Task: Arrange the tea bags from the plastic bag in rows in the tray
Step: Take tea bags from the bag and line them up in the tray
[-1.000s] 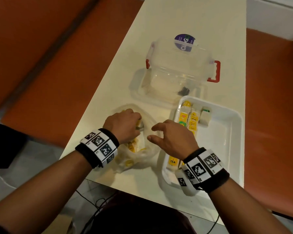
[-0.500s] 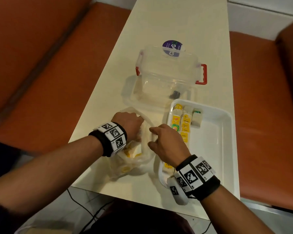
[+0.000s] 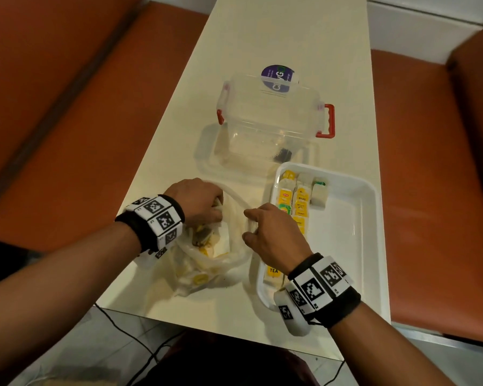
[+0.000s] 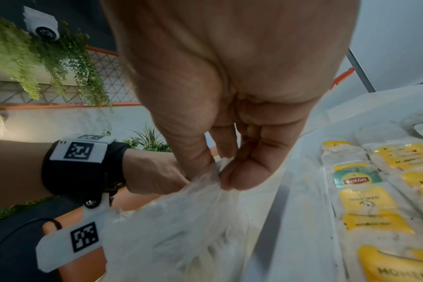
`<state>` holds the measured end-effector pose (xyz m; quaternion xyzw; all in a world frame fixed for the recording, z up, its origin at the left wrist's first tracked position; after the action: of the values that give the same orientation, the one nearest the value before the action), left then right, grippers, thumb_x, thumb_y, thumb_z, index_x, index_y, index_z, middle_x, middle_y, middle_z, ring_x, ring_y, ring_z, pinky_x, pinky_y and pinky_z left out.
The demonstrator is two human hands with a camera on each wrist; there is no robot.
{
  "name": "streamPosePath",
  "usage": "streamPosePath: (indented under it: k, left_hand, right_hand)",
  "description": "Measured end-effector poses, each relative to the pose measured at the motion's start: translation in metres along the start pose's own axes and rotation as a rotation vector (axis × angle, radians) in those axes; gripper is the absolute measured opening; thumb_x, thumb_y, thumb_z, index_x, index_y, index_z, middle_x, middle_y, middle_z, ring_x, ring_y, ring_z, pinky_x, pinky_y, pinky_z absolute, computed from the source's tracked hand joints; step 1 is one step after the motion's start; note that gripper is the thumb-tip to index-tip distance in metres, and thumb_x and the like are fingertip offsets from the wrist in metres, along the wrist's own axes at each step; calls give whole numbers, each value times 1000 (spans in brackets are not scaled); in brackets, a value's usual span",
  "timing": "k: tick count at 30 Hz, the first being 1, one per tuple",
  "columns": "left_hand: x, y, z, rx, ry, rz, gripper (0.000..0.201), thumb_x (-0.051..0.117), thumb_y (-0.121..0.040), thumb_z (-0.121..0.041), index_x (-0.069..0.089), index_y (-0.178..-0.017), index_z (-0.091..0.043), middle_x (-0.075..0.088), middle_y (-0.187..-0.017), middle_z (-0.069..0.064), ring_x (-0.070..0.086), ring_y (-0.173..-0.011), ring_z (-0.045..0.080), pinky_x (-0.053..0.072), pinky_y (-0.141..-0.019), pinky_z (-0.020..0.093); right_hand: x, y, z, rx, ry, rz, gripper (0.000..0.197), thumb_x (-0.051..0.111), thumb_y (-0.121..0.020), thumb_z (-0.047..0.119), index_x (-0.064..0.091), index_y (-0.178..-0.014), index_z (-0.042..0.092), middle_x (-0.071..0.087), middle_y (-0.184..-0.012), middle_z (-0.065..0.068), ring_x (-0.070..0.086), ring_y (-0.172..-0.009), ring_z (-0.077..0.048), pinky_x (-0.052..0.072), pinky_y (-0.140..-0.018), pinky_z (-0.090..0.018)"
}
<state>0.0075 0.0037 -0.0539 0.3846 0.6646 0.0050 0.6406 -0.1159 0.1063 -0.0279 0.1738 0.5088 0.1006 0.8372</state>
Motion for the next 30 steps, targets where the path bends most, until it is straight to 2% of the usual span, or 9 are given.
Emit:
streamPosePath:
  k: [5,8,10,13,16,20,22,25,30]
  left_hand:
    - [-2,7,15,37,293,51,13,65,-87,-34,63,-98,-29,66,-93,-8,59,-75,8,43,-61,26]
    - [-2,13,22,30,545,74,11,63,-90,-22,63,-100,-25,66,-93,-4,66,-77,14,55,-67,31]
    - [-1,17,23,51,631,103,14,58,-93,-15,63,-102,-24,66,-93,2,67,-76,15,53,-65,30]
    - [4,21,20,121,323,149,19,54,-94,-23,62,-108,-33,66,-98,-6,60,-83,12,45,-67,27]
    - [15,23,12,172,-24,147,28,56,-90,-34,58,-118,-36,61,-116,-8,57,-100,15,50,-81,33]
    - [28,26,3,212,-222,167,53,64,-80,-58,49,-127,-38,53,-119,-9,56,-102,18,43,-73,31]
    - [30,26,-2,241,-365,131,56,64,-79,-64,47,-126,-40,53,-117,-9,57,-103,19,38,-71,31]
    - [30,25,-7,246,-398,88,41,64,-83,-55,50,-118,-39,53,-111,-8,57,-96,20,34,-69,31]
    - [18,25,0,196,-231,36,14,58,-86,-48,53,-97,-40,51,-98,-12,52,-82,16,36,-59,28]
  right_hand:
    - [2,-1,0,-9,3,13,52,61,-94,26,52,-144,17,58,-122,-8,58,-110,-27,45,-89,-33]
    - [2,-1,0,-13,-3,15,52,61,-94,26,52,-145,17,58,-124,-7,58,-111,-27,44,-89,-32]
    - [2,-1,0,-18,-5,12,52,61,-94,26,52,-144,17,58,-123,-7,59,-110,-27,44,-89,-32]
    - [3,-1,-1,-22,-7,16,53,61,-94,27,52,-145,17,57,-124,-7,58,-111,-27,44,-89,-32]
    - [4,0,-3,-20,-18,23,53,61,-94,26,51,-145,17,57,-127,-7,58,-113,-27,43,-90,-31]
    - [3,1,-4,-22,-15,23,49,61,-94,26,54,-142,16,57,-123,-7,58,-110,-27,43,-88,-31]
    - [3,1,-5,-21,-12,25,48,61,-94,25,55,-141,16,57,-122,-7,58,-110,-27,43,-87,-31]
    - [4,1,-5,-20,-17,28,50,61,-95,25,53,-143,16,57,-124,-7,58,-111,-28,41,-86,-30]
    - [5,2,-6,-26,-16,34,48,60,-95,25,54,-141,15,57,-122,-7,59,-109,-27,43,-86,-31]
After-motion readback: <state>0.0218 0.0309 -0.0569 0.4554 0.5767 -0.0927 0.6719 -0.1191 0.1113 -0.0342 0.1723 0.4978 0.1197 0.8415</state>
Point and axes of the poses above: each hand's wrist, its own y-axis away from the middle knuckle, its own x-axis out of the palm, z = x × y, the point moved 7 cm from there along -y, towards the middle knuckle
